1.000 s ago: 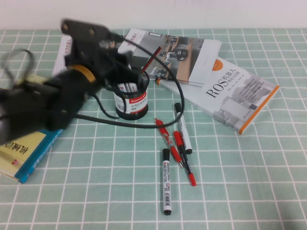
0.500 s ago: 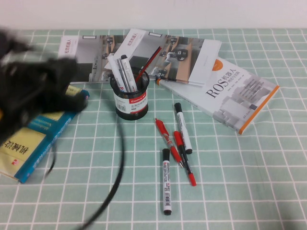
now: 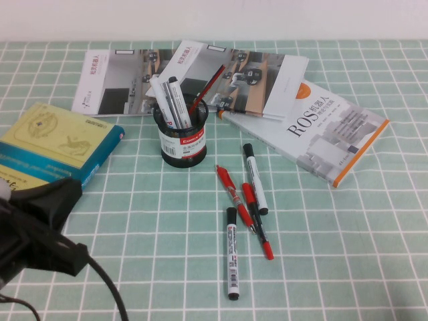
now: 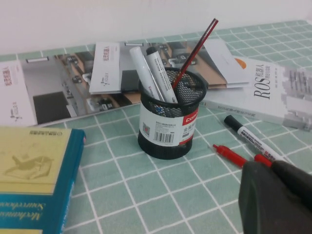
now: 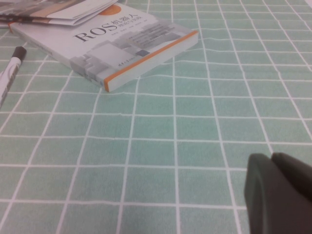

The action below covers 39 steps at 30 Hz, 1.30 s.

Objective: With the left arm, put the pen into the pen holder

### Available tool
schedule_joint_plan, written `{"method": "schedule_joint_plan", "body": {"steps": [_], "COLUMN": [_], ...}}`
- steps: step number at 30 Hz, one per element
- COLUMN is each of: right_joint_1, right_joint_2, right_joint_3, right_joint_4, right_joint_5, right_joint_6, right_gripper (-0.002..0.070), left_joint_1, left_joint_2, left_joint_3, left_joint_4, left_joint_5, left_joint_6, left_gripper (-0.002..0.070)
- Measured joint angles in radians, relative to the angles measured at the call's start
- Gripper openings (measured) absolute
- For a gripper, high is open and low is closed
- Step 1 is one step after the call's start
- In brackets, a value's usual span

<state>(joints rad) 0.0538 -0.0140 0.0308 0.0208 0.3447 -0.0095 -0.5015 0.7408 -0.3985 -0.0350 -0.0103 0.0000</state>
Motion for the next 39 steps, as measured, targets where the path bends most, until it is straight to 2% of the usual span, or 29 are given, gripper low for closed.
{"method": "schedule_joint_plan", "body": {"steps": [8,13,19,22,33,39], "right_joint_1": [0.0,0.0,0.0,0.0,0.0,0.0], "right_joint_2": [0.0,0.0,0.0,0.0,0.0,0.0], "right_joint_3": [0.0,0.0,0.0,0.0,0.001,0.001], "right_joint_4": [0.0,0.0,0.0,0.0,0.0,0.0], "right_joint_5": [0.0,0.0,0.0,0.0,0.0,0.0], "right_joint_6": [0.0,0.0,0.0,0.0,0.0,0.0], "right_gripper": [-0.002,-0.002,-0.002,-0.002,-0.002,-0.002], "left_joint_1": [0.024,0.115,0.261,0.298,0.307,0.307], "left_joint_2": [-0.046,-0.259,-0.573,-0.698,-0.749,-0.749], "left_joint_3": [0.027,0.113,0.278,0.335,0.424,0.425], "left_joint_4": [0.0,0.0,0.0,0.0,-0.003,-0.003], "left_joint_5": [0.01,0.016,0.035,0.076,0.175,0.283], "left_joint_6": [0.051,0.063,0.068,0.068,0.028,0.016], "left_gripper": [0.0,0.0,0.0,0.0,0.0,0.0]}}
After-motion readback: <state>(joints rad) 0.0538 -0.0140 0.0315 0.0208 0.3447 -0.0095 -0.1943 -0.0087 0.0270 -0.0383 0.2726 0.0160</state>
